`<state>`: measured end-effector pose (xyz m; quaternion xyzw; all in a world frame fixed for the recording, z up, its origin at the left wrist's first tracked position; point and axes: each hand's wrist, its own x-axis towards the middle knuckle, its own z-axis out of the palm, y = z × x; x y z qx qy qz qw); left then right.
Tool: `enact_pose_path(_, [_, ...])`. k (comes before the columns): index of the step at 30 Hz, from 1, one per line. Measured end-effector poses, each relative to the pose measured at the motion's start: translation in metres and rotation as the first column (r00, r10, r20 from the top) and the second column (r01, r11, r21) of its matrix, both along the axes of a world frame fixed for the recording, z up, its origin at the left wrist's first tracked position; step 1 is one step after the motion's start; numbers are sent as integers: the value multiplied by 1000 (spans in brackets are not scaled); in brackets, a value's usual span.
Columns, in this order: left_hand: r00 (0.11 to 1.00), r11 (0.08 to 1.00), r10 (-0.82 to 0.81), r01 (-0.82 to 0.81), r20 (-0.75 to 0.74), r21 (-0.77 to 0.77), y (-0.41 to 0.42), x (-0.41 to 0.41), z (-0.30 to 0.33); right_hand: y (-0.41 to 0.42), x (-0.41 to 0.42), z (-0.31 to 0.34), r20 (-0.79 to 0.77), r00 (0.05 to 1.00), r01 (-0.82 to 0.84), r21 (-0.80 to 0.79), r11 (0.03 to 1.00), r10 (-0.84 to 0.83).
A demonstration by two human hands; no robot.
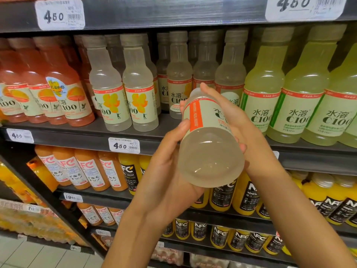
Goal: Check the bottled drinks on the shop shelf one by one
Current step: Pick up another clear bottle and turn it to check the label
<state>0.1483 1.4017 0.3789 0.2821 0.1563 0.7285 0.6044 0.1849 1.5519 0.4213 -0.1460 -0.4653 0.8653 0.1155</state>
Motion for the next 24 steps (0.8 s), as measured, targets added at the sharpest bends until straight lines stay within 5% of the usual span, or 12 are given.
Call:
enact_pose_path(6, [965, 988, 81, -110, -251, -105, 9, -10, -22, 2, -10, 15, -235, 950, 248, 165, 955, -206])
enact_pose_path(10, [726, 905, 217, -401, -653, -145, 10, -22, -27, 0, -4, 21, -408, 874, 404, 309, 861, -264])
enact_pose_path(13, [490, 872, 244, -489, -837, -32, 10, -29, -23, -5, 2, 24, -460, 823, 526, 398, 752, -332])
enact_pose_path(19, [389, 838, 372, -531, -843, 125, 19, -29, -27, -15, 8, 28, -514, 787, 603, 523, 602, -341])
enact_pose_path(24, [259, 761, 483, -596, -836, 255, 24, -41, -25, -18, 23, 11, -480, 858, 494, 669, 555, -184])
